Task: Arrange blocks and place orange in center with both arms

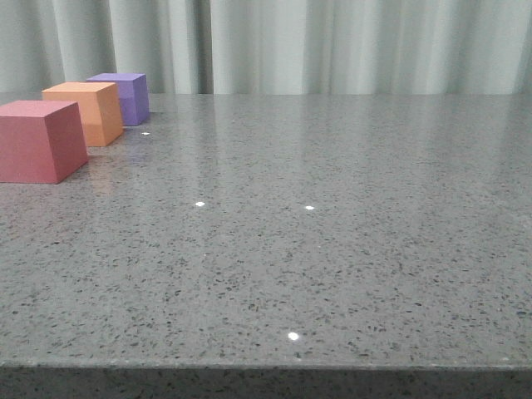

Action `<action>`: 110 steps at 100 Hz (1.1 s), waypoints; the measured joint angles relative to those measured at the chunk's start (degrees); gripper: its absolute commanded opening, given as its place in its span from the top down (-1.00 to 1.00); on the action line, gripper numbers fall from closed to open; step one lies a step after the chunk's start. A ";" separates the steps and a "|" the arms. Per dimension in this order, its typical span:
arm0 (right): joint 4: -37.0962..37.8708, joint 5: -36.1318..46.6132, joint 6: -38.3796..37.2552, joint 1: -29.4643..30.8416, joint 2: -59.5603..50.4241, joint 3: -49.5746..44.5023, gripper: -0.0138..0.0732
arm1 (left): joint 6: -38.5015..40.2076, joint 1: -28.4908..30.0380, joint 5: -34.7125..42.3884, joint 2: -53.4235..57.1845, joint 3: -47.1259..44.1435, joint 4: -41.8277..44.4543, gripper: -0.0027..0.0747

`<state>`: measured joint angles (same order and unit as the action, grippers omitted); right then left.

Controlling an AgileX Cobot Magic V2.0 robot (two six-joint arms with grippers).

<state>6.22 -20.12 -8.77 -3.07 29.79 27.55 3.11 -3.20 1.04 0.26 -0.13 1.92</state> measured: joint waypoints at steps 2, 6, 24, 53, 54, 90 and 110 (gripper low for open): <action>0.00 0.00 0.00 0.00 0.00 0.00 0.84 | 0.00 0.00 0.00 0.00 0.00 0.00 0.98; 0.00 0.00 0.00 0.00 0.00 0.00 0.84 | 0.00 0.00 0.00 0.00 0.00 0.00 0.98; 0.00 0.00 0.00 0.00 0.00 0.00 0.84 | 0.00 0.00 0.00 0.00 0.00 -0.04 0.98; 0.00 0.00 0.00 0.00 0.00 0.00 0.84 | 0.00 0.00 0.00 0.00 0.00 -0.04 0.98; 0.00 0.00 0.00 0.00 0.00 0.00 0.84 | 0.00 0.00 0.00 0.00 0.00 -0.04 0.98; 0.00 0.00 0.00 0.00 0.00 0.00 0.84 | 0.00 0.00 0.00 0.00 0.00 -0.04 0.98; -0.54 2.66 0.00 0.00 -3.14 -0.79 0.84 | 0.00 0.00 0.00 0.00 0.00 -0.04 0.98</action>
<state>5.68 -17.46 -8.77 -3.07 26.65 26.76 3.11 -3.20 1.04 0.26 -0.13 1.88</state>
